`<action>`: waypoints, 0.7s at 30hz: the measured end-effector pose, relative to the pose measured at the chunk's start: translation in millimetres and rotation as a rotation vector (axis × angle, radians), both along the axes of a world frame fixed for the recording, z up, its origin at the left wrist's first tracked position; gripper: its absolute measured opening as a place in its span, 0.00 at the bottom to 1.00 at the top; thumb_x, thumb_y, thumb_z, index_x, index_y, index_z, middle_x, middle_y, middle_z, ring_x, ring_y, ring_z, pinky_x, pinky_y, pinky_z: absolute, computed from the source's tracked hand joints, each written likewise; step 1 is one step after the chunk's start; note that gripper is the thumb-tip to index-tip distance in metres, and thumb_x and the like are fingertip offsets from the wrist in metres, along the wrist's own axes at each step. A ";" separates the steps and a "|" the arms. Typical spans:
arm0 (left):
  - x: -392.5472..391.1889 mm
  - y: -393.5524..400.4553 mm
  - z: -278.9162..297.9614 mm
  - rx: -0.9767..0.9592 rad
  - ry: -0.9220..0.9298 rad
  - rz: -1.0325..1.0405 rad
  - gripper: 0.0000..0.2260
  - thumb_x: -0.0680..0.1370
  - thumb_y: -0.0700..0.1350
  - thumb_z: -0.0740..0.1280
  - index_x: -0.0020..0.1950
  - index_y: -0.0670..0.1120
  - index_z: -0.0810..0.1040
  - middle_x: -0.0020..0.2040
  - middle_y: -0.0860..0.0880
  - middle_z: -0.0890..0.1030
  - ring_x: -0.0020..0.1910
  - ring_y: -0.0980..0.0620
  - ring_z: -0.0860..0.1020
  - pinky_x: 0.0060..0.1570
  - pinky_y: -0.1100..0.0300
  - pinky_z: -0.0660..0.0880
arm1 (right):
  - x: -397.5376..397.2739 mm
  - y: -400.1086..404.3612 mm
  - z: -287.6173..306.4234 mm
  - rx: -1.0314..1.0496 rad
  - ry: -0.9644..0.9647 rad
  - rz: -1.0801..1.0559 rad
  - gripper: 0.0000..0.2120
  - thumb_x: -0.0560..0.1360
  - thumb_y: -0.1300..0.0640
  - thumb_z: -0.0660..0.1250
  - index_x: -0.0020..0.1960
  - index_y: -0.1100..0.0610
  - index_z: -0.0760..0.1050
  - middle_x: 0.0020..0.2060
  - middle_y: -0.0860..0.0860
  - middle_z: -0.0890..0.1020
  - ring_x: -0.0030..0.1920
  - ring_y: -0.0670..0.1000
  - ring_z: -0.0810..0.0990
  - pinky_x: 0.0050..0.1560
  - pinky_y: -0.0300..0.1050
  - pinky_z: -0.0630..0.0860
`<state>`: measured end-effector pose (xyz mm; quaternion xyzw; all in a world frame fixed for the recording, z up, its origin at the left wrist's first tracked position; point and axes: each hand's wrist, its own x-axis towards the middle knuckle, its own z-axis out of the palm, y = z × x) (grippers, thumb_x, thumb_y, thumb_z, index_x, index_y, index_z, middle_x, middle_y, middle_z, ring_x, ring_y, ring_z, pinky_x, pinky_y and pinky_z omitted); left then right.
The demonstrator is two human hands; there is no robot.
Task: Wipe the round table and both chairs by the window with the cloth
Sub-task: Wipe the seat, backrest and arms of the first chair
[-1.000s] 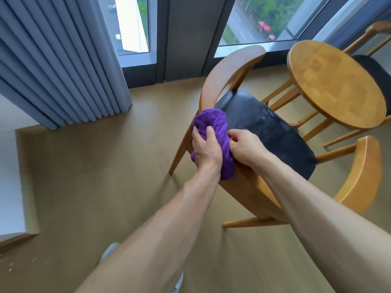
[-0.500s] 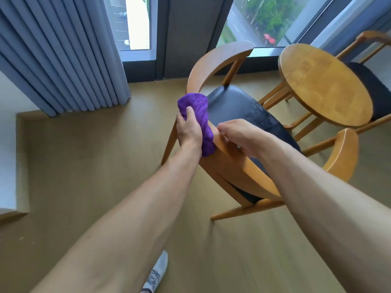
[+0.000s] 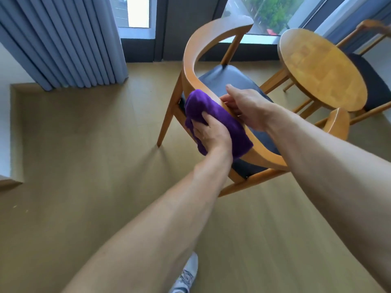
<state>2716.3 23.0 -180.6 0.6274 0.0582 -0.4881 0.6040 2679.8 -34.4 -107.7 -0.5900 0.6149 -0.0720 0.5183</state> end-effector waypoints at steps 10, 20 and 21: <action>21.3 -25.9 1.8 -0.031 -0.191 0.088 0.28 0.82 0.63 0.52 0.79 0.52 0.61 0.75 0.46 0.69 0.72 0.43 0.69 0.72 0.48 0.61 | -25.4 6.3 -0.7 -0.035 -0.120 0.151 0.21 0.85 0.47 0.52 0.58 0.58 0.79 0.49 0.50 0.83 0.46 0.46 0.81 0.42 0.37 0.78; -45.8 11.0 10.1 0.106 0.230 0.152 0.33 0.80 0.67 0.54 0.78 0.49 0.61 0.77 0.44 0.66 0.74 0.38 0.66 0.74 0.39 0.60 | -53.1 34.5 0.7 -0.221 -0.214 0.062 0.15 0.83 0.55 0.57 0.58 0.55 0.81 0.55 0.51 0.83 0.58 0.51 0.80 0.64 0.53 0.76; -49.1 13.6 11.9 0.105 0.293 0.135 0.33 0.79 0.68 0.54 0.78 0.49 0.62 0.77 0.45 0.66 0.73 0.38 0.66 0.73 0.38 0.60 | -60.4 41.0 0.7 -0.305 -0.203 0.036 0.15 0.83 0.56 0.57 0.60 0.56 0.81 0.55 0.51 0.83 0.58 0.50 0.80 0.65 0.52 0.75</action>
